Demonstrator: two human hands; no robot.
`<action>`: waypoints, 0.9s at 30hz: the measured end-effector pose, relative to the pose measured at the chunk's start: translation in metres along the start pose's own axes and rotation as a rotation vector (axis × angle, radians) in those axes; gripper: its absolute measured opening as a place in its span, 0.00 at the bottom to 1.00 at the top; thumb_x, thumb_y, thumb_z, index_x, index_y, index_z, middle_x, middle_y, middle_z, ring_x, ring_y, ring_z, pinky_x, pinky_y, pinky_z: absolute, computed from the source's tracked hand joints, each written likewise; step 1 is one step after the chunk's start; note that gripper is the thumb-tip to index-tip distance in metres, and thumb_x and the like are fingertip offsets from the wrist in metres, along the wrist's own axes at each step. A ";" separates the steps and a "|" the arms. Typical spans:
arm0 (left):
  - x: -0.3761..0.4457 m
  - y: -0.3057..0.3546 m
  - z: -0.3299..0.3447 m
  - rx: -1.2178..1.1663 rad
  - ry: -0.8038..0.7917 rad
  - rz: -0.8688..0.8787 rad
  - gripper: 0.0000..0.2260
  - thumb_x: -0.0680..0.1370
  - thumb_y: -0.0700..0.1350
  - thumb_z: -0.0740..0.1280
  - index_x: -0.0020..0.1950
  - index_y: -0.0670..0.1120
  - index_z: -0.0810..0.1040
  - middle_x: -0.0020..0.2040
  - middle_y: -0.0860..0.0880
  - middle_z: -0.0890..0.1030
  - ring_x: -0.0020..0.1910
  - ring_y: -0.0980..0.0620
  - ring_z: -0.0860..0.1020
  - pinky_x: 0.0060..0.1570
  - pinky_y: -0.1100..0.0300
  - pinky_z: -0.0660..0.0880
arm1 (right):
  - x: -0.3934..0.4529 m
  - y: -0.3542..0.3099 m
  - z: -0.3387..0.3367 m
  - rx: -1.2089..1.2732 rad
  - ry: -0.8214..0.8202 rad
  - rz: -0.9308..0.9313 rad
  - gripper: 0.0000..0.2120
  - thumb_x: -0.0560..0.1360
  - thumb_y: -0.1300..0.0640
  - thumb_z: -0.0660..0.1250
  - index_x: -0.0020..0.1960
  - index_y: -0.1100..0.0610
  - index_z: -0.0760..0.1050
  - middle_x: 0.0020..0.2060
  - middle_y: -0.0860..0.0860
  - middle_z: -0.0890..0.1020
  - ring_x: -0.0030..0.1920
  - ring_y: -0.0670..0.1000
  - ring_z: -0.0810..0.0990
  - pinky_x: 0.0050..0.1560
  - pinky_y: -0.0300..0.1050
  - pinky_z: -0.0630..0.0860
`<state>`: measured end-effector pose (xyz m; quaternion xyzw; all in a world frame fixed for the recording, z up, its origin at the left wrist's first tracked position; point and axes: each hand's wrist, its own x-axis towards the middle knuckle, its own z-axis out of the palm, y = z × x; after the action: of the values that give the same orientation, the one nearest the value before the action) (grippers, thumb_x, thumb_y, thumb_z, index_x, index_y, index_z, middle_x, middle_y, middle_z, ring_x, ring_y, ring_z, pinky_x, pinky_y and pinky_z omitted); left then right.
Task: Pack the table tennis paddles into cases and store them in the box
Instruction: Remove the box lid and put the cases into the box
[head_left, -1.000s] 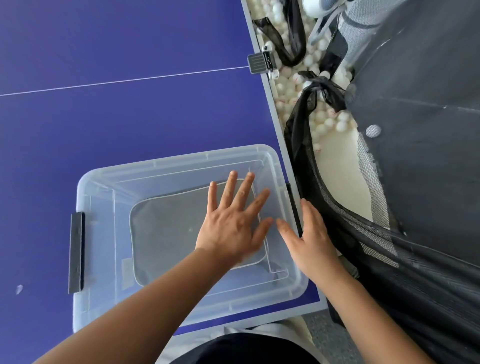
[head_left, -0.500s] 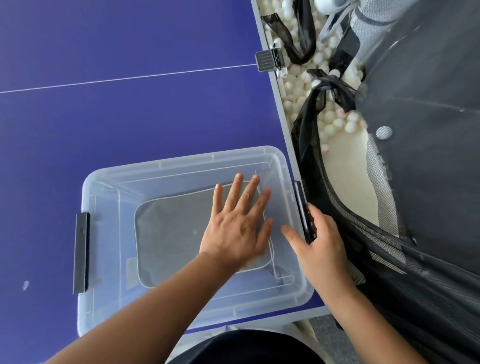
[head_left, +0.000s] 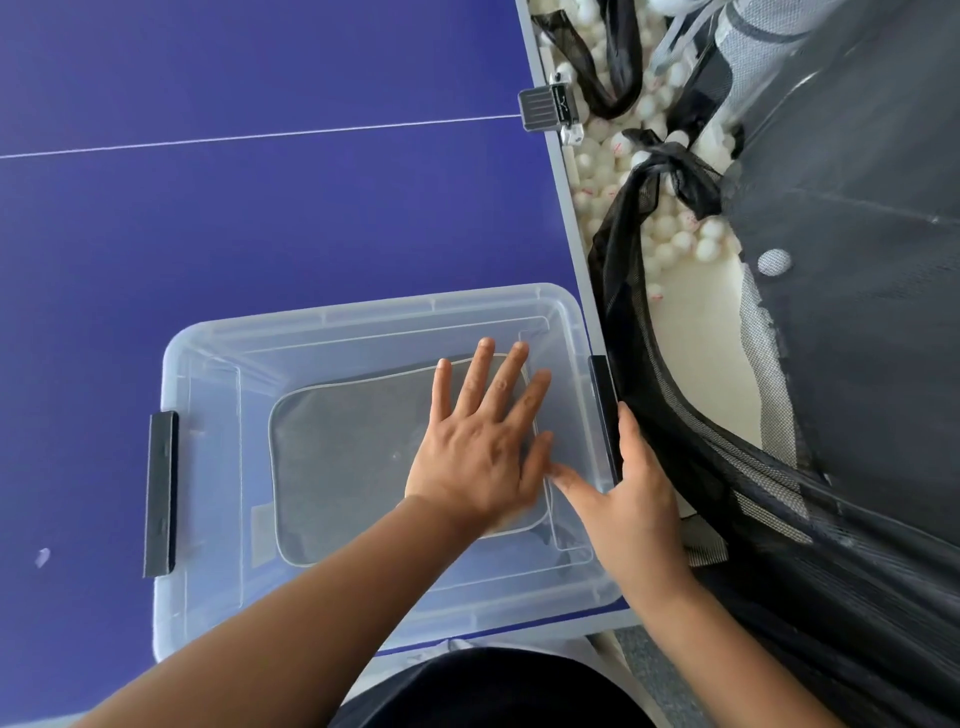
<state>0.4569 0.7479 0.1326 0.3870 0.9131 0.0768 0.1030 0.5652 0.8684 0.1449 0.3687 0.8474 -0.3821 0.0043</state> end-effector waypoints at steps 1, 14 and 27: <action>0.000 0.000 0.001 0.005 0.002 0.002 0.26 0.82 0.60 0.50 0.79 0.53 0.60 0.81 0.48 0.52 0.80 0.43 0.43 0.76 0.37 0.41 | 0.000 0.000 0.000 0.002 0.007 -0.004 0.48 0.66 0.42 0.76 0.78 0.56 0.58 0.74 0.52 0.67 0.74 0.51 0.66 0.66 0.34 0.60; 0.001 -0.001 0.003 0.007 -0.001 0.014 0.26 0.82 0.59 0.49 0.79 0.52 0.61 0.81 0.47 0.53 0.80 0.41 0.44 0.75 0.34 0.43 | -0.006 -0.002 0.009 -0.063 0.101 -0.076 0.42 0.68 0.50 0.77 0.76 0.60 0.63 0.69 0.58 0.73 0.69 0.56 0.72 0.66 0.39 0.65; -0.003 -0.001 -0.004 -0.027 -0.009 0.006 0.27 0.81 0.61 0.47 0.79 0.53 0.58 0.81 0.49 0.50 0.80 0.43 0.41 0.75 0.36 0.42 | -0.005 -0.003 0.001 -0.082 -0.024 -0.101 0.45 0.71 0.42 0.71 0.79 0.57 0.54 0.75 0.55 0.66 0.74 0.53 0.65 0.69 0.44 0.66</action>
<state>0.4572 0.7451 0.1363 0.3886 0.9103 0.0878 0.1121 0.5663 0.8632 0.1474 0.3206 0.8796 -0.3512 0.0102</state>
